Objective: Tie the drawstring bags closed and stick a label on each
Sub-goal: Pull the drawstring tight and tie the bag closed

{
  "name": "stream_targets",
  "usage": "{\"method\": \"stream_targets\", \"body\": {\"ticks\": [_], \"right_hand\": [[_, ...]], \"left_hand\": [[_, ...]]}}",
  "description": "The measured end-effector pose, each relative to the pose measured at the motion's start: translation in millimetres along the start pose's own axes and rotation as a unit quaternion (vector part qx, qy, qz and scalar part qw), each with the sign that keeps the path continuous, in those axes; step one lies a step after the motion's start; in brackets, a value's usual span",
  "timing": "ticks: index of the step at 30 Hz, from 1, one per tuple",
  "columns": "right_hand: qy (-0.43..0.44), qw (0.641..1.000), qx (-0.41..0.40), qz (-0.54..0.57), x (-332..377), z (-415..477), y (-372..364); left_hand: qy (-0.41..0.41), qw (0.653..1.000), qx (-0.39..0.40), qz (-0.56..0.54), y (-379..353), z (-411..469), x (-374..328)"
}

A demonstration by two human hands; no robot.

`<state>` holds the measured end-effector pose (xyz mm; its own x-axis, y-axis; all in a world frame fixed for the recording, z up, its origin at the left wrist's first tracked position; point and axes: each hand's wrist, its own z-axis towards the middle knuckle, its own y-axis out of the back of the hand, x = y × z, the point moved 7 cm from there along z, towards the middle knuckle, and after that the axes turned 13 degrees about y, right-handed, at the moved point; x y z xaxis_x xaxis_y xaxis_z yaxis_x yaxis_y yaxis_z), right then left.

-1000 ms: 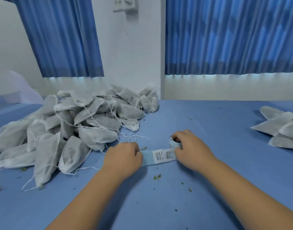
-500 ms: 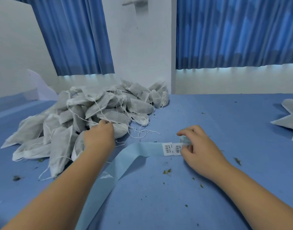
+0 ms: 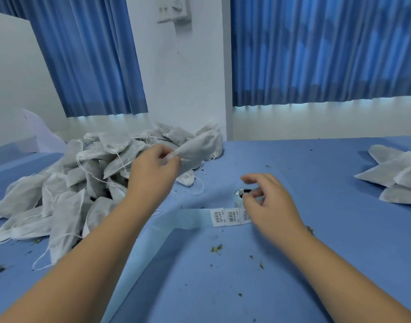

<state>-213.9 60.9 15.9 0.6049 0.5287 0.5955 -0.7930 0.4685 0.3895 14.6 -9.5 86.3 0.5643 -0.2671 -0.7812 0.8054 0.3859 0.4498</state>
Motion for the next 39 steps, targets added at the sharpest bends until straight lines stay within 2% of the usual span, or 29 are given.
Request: {"method": "stream_targets", "body": {"ticks": [2,4,8,11,13,15,17,19,22,25,28,30,35,39], "right_hand": [[-0.018,0.995,-0.079,0.054,2.9,7.1,23.6],[-0.028,0.988,-0.115,0.098,2.6,11.8,46.3],[-0.044,0.994,-0.068,0.071,-6.8,8.9,81.9],[-0.063,0.991,-0.077,0.09,-21.0,-3.6,104.6],[-0.085,0.987,-0.082,0.112,-33.8,-15.2,112.6],[-0.099,0.986,-0.047,0.122,-39.2,-22.1,110.5],[-0.086,0.988,-0.009,0.127,-35.8,-22.8,102.5],[-0.062,0.99,0.002,0.129,-29.5,-20.4,96.7],[-0.101,0.974,-0.008,0.203,-32.2,-21.8,95.0],[-0.184,0.947,0.06,0.257,-40.5,-29.7,94.0],[-0.248,0.944,0.179,0.125,-49.2,-40.5,99.6],[-0.266,0.939,0.215,0.048,-54.2,-43.7,108.8],[-0.25,0.952,0.146,0.099,-51.4,-37.1,129.3],[-0.238,0.957,0.131,0.096,-52.9,-35.3,127.6]], "left_hand": [[0.036,0.99,0.08,-0.111,-18.4,-11.3,-15.6],[0.05,0.976,0.14,-0.162,-38.6,-23.1,-29.3],[0.028,0.964,0.218,-0.15,-80.9,-48.5,-51.9],[0.032,0.959,0.252,-0.129,-109.1,-67.3,-62.2],[0.004,0.965,0.253,-0.062,-123.3,-79.6,-71.1],[-0.097,0.971,0.215,0.037,-133.4,-93.4,-88.0],[-0.176,0.966,0.185,0.041,-140.2,-110.3,-105.2],[-0.209,0.959,0.19,0.02,-148.1,-127.0,-116.6],[-0.252,0.947,0.19,0.054,-159.2,-145.2,-121.4],[-0.231,0.942,0.223,0.095,-174.0,-145.8,-107.6],[-0.213,0.936,0.25,0.125,-185.5,-140.7,-95.6],[-0.214,0.936,0.245,0.136,-184.5,-133.9,-93.8],[-0.27,0.907,0.245,0.209,-180.3,-127.2,-99.2],[-0.291,0.89,0.274,0.221,-184.1,-134.0,-104.9]]}}
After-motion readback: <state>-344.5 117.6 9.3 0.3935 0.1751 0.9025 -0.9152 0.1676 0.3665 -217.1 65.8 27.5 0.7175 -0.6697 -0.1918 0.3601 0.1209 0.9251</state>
